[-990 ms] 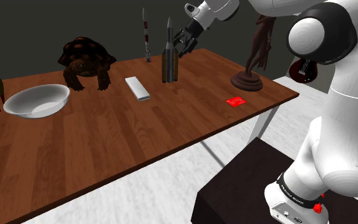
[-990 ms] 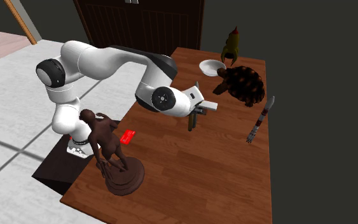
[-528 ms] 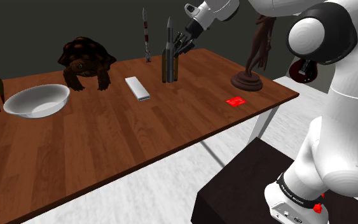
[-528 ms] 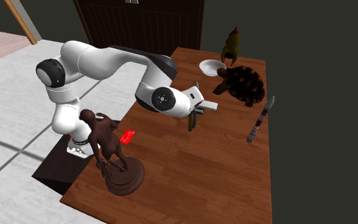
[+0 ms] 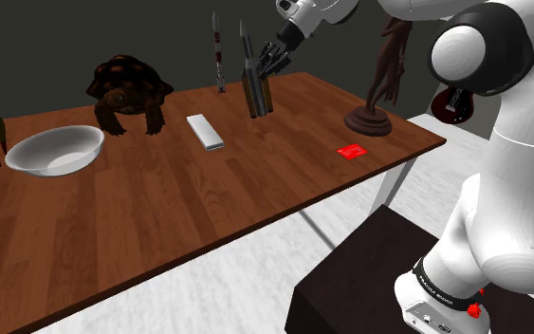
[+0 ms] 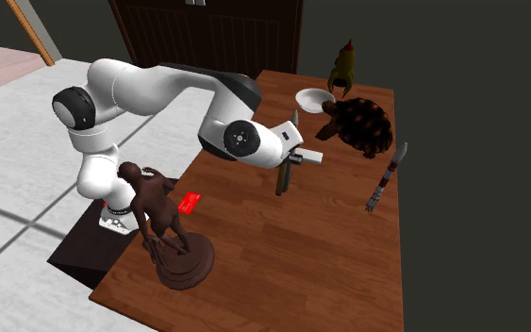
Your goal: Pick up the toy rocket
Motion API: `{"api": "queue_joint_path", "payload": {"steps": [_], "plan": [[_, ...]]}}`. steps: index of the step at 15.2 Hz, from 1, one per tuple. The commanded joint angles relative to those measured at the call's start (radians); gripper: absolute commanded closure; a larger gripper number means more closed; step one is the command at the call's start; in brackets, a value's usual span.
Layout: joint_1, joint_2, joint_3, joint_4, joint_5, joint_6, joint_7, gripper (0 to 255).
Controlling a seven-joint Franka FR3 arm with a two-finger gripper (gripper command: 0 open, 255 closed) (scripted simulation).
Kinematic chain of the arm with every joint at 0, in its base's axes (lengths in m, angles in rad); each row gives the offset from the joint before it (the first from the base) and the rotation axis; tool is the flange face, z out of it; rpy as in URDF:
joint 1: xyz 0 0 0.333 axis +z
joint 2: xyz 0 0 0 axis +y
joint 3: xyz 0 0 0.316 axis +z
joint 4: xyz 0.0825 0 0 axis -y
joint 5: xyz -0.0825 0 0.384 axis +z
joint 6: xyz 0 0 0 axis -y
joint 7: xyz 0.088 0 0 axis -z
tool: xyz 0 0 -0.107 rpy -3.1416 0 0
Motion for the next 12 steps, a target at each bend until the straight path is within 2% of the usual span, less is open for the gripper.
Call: {"api": "queue_joint_path", "payload": {"steps": [1, 10, 12], "plan": [[-0.006, 0.005, -0.001, 0.032, 0.0, -0.022, 0.017, 255], [-0.038, 0.025, -0.005, 0.168, 0.005, -0.117, 0.09, 255], [-0.038, 0.026, -0.005, 0.171, 0.006, -0.119, 0.091, 255]]}}
